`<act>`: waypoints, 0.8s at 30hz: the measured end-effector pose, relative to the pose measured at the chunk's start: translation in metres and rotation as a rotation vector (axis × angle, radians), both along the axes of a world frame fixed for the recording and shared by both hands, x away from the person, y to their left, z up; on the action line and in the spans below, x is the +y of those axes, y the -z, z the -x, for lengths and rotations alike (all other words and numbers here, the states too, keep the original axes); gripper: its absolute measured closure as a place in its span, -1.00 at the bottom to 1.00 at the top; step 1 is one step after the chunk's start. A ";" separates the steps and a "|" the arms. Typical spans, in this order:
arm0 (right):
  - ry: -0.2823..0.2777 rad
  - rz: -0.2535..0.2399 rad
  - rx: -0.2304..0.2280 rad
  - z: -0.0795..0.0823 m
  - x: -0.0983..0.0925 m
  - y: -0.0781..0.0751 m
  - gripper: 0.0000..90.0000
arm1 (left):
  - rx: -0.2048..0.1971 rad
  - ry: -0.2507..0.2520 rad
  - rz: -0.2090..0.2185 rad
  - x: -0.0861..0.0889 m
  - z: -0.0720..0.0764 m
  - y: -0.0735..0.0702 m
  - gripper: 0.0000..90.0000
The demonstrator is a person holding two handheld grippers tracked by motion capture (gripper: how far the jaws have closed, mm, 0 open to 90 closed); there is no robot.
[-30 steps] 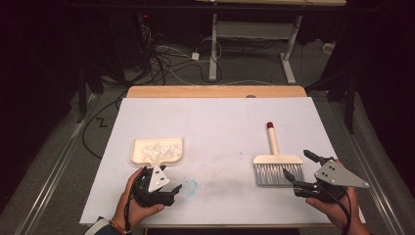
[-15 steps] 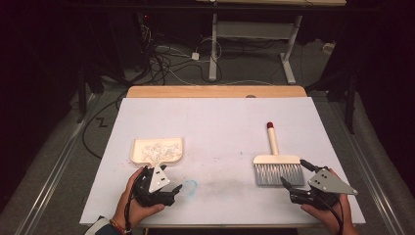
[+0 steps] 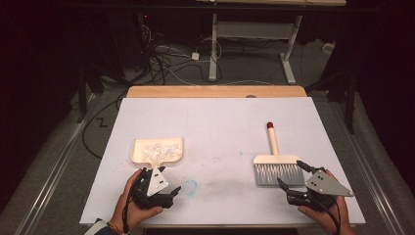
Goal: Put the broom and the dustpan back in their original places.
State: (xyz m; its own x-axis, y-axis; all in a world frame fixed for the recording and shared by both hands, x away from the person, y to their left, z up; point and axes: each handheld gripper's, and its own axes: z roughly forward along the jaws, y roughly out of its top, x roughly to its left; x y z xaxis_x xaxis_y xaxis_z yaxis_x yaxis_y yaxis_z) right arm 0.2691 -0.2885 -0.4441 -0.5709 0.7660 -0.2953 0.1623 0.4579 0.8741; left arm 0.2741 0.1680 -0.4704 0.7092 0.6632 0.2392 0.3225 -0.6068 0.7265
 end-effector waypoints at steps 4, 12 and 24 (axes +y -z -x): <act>-0.006 0.000 0.002 0.000 0.001 0.000 -0.56 | 0.005 0.002 -0.004 -0.001 -0.002 0.001 -0.56; -0.002 -0.007 -0.003 0.001 -0.002 -0.002 -0.56 | 0.005 0.010 -0.011 -0.005 -0.002 0.001 -0.56; 0.007 -0.002 -0.005 -0.001 -0.006 -0.002 -0.57 | 0.014 0.012 -0.006 -0.008 -0.006 0.002 -0.56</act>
State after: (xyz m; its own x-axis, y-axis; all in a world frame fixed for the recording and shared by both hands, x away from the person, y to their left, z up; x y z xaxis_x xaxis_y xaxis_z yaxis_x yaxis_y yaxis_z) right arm 0.2704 -0.2946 -0.4419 -0.5639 0.7707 -0.2966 0.1609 0.4548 0.8760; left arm 0.2796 0.1598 -0.4724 0.7205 0.6531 0.2331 0.3250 -0.6149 0.7185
